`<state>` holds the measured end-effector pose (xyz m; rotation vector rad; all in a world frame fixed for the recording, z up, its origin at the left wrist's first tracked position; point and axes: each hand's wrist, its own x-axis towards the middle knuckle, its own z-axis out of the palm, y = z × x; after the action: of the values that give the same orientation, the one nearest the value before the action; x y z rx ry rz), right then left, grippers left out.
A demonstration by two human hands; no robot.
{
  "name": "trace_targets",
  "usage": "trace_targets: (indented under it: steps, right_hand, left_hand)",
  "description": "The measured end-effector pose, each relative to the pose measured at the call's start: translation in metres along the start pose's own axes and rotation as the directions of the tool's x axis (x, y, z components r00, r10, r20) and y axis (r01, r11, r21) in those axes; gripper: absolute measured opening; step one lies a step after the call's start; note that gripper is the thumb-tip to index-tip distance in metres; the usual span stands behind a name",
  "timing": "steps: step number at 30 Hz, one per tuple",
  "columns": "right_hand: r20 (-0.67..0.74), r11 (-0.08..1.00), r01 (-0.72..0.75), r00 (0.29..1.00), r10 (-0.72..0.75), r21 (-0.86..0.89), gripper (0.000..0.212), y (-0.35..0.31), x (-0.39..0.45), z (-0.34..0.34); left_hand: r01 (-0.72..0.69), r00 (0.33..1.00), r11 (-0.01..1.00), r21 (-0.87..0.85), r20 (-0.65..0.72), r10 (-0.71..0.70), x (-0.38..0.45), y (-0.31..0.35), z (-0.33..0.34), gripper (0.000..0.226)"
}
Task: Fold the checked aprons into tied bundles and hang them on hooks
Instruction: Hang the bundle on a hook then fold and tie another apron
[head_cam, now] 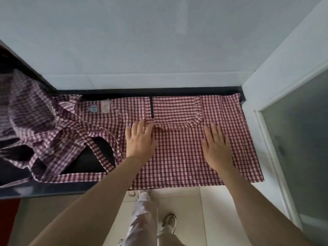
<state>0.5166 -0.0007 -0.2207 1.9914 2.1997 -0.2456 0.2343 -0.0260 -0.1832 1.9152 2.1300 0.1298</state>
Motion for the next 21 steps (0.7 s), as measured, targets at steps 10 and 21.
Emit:
trace_targets:
  steps: [10, 21]
  right_hand:
    - [0.055, 0.955, 0.283, 0.956, -0.288, 0.086, 0.054, -0.092, -0.028, -0.033]
    - [-0.139, 0.955, 0.229, 0.969, -0.205, 0.190, 0.028, -0.252, -0.003, -0.086]
  left_hand:
    - [0.106, 0.990, 0.994, -0.036, 0.093, -0.103, -0.052, -0.048, -0.043, 0.057]
    - [0.348, 0.930, 0.935, -0.066, -0.104, -0.353, -0.049, -0.181, -0.103, 0.046]
